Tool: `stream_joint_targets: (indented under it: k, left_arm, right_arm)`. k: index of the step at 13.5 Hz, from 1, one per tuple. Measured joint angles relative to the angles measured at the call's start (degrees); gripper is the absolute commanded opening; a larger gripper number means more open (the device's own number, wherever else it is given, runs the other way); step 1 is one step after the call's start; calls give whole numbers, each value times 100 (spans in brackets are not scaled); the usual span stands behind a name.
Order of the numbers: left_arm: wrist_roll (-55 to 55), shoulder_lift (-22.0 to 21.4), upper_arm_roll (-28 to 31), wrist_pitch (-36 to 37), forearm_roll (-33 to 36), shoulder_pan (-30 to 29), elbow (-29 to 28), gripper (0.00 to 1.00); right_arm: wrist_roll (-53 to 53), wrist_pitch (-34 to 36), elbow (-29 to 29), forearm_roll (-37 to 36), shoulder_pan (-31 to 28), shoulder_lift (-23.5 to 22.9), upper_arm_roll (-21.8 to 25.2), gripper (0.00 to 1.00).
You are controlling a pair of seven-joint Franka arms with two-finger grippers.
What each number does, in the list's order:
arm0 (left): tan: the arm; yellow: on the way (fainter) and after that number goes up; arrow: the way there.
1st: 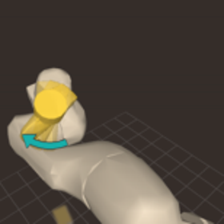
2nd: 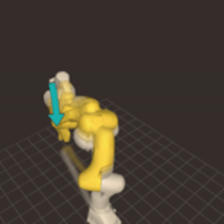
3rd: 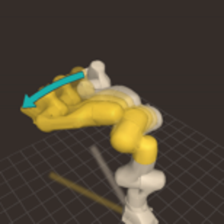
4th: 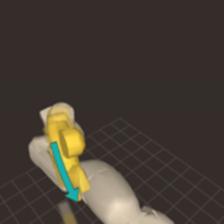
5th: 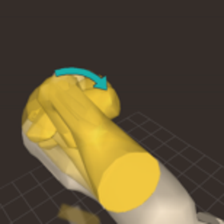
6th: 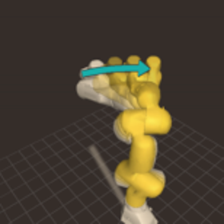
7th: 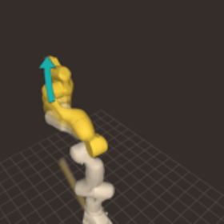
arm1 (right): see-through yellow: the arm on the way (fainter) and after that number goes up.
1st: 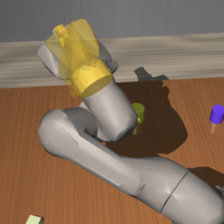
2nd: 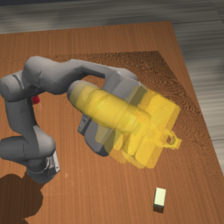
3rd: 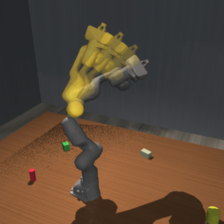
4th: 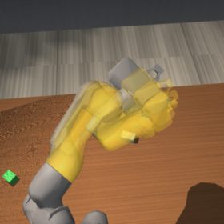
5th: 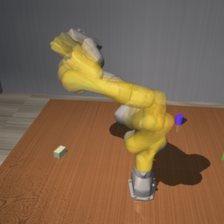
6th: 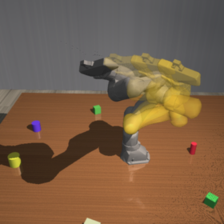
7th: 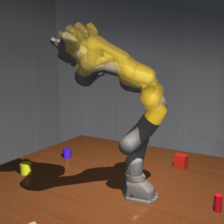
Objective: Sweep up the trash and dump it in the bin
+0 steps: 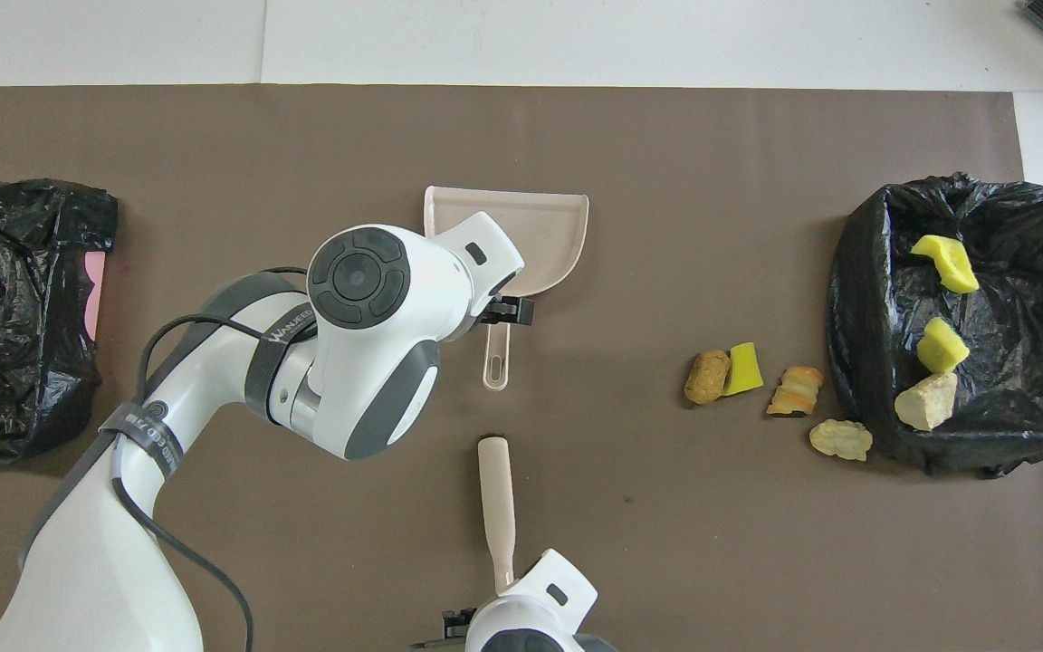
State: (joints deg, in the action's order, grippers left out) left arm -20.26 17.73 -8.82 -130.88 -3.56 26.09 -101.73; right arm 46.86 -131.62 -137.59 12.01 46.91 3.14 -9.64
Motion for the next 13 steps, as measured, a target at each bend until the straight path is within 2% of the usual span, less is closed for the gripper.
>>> stream_joint_targets:
  k: [1,2,4,5,9,12,13]
  left_arm:
    - [0,26,9,0,0,0,-7,100]
    - [0,60,10,0,-1,0,-21,100]
    - [0,106,2,-74,-3,10,-92,100]
    - [0,113,1,-119,-3,27,-126,100]
    - [-2,127,-6,-189,-6,76,-215,100]
    - [-2,225,-6,-281,-7,144,-223,100]
    - [-2,250,-6,-298,-7,156,-223,97]
  right_arm:
    - [-46,-12,3,0,-10,-39,19,59]
    - [-64,-12,5,0,-20,-59,39,46]
    - [-71,-12,6,0,-72,-66,44,5]
    - [-77,-12,14,0,-101,-68,45,0]
    - [-75,92,223,0,-182,-107,47,0]
    - [-76,930,414,-1,-487,117,51,0]
    - [-78,1257,436,-1,-611,277,54,0]
